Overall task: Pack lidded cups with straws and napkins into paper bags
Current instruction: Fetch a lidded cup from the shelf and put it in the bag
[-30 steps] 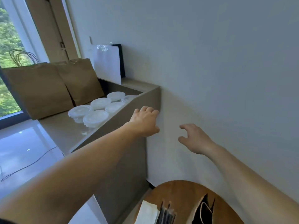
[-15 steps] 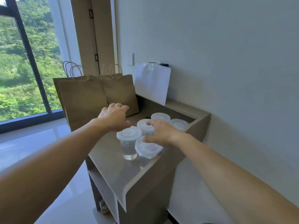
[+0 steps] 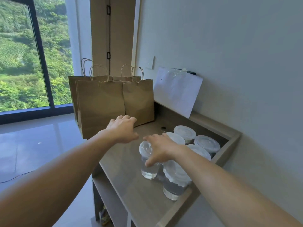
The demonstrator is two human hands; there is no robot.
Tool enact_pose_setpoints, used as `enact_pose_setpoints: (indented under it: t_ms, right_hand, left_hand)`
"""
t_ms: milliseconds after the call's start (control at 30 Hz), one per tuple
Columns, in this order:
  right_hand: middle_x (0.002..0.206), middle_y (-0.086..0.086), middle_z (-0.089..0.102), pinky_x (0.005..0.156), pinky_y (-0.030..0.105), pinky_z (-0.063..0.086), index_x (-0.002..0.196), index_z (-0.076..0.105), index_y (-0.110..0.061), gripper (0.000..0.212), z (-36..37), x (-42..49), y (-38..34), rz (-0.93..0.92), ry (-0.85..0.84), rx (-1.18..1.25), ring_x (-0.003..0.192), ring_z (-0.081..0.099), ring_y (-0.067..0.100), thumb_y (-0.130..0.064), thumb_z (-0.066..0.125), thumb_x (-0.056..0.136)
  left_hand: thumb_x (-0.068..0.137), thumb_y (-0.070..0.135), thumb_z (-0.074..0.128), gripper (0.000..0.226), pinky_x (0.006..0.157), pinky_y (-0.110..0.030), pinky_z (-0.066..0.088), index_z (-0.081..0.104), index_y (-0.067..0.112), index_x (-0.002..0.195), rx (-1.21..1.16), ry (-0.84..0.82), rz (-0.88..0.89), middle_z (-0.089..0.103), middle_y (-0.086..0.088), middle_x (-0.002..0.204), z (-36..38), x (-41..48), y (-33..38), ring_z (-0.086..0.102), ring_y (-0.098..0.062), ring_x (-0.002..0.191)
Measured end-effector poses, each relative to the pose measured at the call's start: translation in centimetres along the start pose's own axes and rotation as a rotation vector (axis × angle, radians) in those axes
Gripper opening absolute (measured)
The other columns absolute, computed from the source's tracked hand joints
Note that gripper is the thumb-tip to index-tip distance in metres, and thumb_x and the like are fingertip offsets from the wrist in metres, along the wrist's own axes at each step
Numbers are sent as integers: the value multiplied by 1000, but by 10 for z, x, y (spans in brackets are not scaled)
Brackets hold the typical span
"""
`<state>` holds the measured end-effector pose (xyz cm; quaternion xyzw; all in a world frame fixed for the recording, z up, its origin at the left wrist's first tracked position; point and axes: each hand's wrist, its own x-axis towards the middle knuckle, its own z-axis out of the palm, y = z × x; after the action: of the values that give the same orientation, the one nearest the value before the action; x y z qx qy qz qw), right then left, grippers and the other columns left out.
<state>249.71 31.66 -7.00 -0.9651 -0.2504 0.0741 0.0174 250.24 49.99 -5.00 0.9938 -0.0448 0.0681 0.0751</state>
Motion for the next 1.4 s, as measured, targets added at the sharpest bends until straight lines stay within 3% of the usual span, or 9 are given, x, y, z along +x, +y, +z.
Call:
enact_pose_setpoints:
  t_ms: [233, 433, 533, 667, 767, 867, 1033, 1233, 1400]
  right_hand:
    - [134, -4, 44, 99, 35, 43, 148, 32, -30, 99, -17, -11, 5, 34, 182, 189, 127, 40, 20, -48, 78, 62]
    - [137, -3, 42, 96, 31, 39, 145, 36, -27, 98, -72, -58, 35, 87, 476, 325, 125, 41, 17, -48, 79, 60]
    - [137, -2, 45, 90, 28, 36, 143, 40, -27, 95, -87, -100, 62, 176, 624, 304, 123, 43, 17, -44, 83, 61]
    - [132, -2, 48, 95, 33, 42, 140, 43, -29, 91, -83, -171, 105, 353, 705, 275, 122, 45, 18, -44, 85, 61]
    - [128, -7, 46, 91, 31, 39, 141, 42, -30, 92, -66, -233, 140, 492, 714, 297, 120, 44, 15, -43, 85, 61]
    - [125, -10, 45, 88, 29, 36, 141, 41, -32, 93, -39, -296, 175, 649, 708, 337, 120, 44, 14, -44, 86, 60]
    - [130, -6, 45, 82, 31, 39, 142, 39, -33, 99, 28, -383, 216, 862, 575, 367, 114, 43, 14, -50, 77, 51]
    - [135, -2, 43, 83, 33, 43, 146, 35, -29, 103, 115, -451, 254, 956, 415, 415, 121, 44, 20, -50, 79, 55]
    - [138, -1, 42, 91, 36, 43, 147, 32, -30, 105, 180, -473, 275, 978, 320, 487, 128, 40, 22, -55, 75, 54]
  left_hand:
    - [85, 44, 57, 64, 107, -42, 33, 41, 23, 143, 17, 62, 23, 42, -2, 146, -22, 8, 9, 35, -25, 135]
    - [83, 43, 57, 58, 102, -45, 35, 48, 19, 135, -6, 176, 65, 47, -6, 139, -55, 14, 44, 40, -30, 130]
    - [83, 44, 58, 57, 100, -46, 37, 49, 21, 134, -18, 187, 176, 49, -6, 136, -61, 15, 83, 43, -30, 126]
    - [84, 42, 58, 62, 99, -47, 40, 44, 18, 140, -33, 164, 346, 49, -7, 138, -54, 11, 157, 45, -31, 125]
    - [85, 45, 60, 60, 97, -47, 41, 45, 18, 137, -62, 133, 465, 50, -9, 135, -41, 0, 219, 46, -31, 121]
    - [86, 45, 59, 66, 103, -49, 38, 40, 21, 144, -83, 75, 567, 45, -8, 143, -18, -17, 282, 42, -32, 130]
    - [86, 45, 59, 71, 105, -46, 37, 36, 21, 148, -54, -100, 686, 41, -7, 148, 48, -61, 377, 39, -31, 134]
    - [88, 47, 59, 72, 104, -46, 38, 33, 20, 149, -13, -299, 750, 40, -8, 150, 134, -109, 453, 38, -31, 134]
    - [85, 51, 63, 81, 107, -45, 39, 29, 20, 152, 21, -525, 754, 38, -5, 151, 213, -155, 473, 38, -29, 135]
